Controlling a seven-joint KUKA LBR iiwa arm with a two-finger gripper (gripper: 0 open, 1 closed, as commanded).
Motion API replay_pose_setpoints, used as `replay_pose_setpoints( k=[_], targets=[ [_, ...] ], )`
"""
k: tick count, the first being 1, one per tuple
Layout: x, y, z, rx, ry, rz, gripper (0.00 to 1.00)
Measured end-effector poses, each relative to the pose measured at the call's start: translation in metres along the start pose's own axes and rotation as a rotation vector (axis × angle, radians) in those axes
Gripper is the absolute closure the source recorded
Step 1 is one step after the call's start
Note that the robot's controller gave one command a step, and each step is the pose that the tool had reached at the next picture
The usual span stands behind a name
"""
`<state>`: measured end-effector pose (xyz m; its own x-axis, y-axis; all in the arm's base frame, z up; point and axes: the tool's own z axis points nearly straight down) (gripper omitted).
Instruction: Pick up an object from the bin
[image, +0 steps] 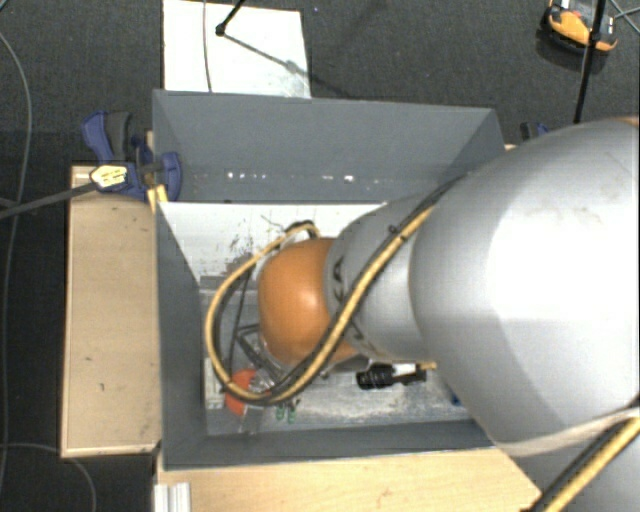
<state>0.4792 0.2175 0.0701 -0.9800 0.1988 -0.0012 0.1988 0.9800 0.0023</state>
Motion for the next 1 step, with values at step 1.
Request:
replay_pose_setpoints(
  k=[1],
  targets=[
    [-0.0001,-0.0001,0.0,0.0,0.0,0.007,1.0]
  ],
)
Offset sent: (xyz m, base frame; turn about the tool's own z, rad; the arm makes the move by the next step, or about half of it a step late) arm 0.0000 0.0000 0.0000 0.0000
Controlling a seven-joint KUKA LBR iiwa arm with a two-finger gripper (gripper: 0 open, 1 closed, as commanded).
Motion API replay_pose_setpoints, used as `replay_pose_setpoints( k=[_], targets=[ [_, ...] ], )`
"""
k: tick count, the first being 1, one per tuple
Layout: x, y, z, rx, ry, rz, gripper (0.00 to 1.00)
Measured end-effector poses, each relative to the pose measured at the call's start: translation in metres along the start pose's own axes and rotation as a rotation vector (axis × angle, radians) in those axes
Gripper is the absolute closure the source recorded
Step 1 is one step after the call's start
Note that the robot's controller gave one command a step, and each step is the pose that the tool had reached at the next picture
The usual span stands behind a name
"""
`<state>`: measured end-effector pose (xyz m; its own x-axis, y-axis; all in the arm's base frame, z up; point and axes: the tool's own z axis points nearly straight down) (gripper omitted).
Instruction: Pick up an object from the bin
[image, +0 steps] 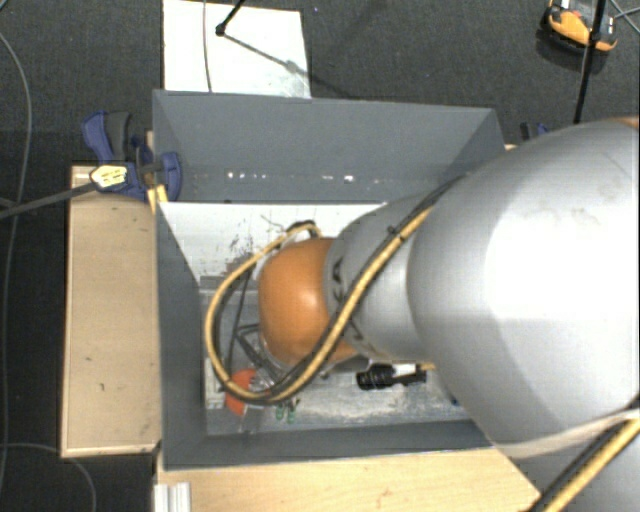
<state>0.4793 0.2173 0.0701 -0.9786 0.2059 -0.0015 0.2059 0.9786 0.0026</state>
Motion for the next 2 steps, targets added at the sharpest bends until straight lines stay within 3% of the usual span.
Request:
replay_pose_setpoints(
  k=[2],
  targets=[
    [-0.0001,0.0,0.0,0.0,-0.001,0.007,1.0]
  ],
)
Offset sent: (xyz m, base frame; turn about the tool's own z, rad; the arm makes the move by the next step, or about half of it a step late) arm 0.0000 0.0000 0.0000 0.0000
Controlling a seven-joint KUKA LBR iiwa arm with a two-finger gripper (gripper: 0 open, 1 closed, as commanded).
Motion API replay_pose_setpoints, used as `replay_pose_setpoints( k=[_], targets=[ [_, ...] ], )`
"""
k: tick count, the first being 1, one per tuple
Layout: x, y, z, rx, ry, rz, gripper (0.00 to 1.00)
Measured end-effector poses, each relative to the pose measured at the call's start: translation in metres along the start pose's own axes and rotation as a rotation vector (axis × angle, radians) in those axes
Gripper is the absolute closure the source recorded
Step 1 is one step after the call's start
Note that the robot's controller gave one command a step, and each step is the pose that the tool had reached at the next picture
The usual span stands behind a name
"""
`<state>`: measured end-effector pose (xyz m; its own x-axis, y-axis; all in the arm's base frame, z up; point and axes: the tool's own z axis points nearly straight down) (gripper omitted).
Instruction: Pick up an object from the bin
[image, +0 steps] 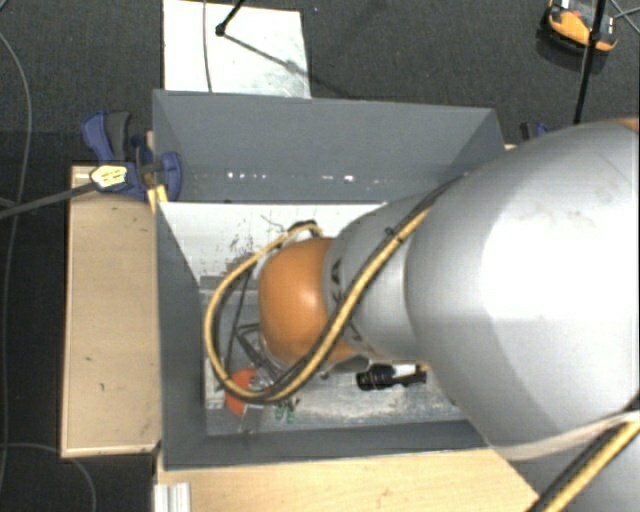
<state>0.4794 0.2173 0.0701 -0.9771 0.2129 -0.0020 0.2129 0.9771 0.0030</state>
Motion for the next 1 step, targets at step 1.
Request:
replay_pose_setpoints(
  k=[1],
  targets=[
    [-0.0001,0.0,0.0,0.0,0.0,-0.006,1.0]
  ],
)
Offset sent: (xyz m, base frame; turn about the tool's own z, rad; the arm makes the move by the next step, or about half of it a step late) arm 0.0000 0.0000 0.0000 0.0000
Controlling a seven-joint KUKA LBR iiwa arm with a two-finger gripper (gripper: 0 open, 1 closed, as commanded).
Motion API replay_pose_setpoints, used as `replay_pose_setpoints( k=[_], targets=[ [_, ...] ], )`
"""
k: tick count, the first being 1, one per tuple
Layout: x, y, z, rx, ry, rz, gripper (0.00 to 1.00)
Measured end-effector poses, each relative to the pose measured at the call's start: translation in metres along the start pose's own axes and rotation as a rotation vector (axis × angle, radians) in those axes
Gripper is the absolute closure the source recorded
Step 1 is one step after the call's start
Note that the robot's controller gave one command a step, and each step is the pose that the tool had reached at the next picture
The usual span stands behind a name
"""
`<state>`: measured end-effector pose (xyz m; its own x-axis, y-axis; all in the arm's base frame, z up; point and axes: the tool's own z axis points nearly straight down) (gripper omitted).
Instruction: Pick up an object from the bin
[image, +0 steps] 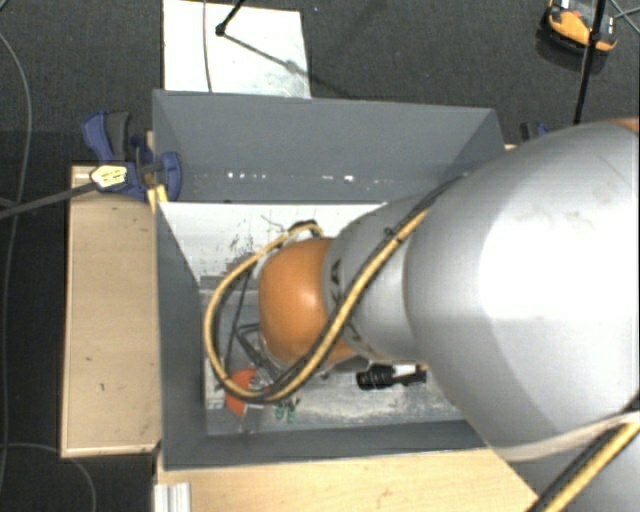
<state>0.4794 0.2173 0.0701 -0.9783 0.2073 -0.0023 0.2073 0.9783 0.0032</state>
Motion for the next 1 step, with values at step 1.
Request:
replay_pose_setpoints(
  k=[1],
  targets=[
    [0.0,0.0,0.0,0.0,0.0,0.004,1.0]
  ],
)
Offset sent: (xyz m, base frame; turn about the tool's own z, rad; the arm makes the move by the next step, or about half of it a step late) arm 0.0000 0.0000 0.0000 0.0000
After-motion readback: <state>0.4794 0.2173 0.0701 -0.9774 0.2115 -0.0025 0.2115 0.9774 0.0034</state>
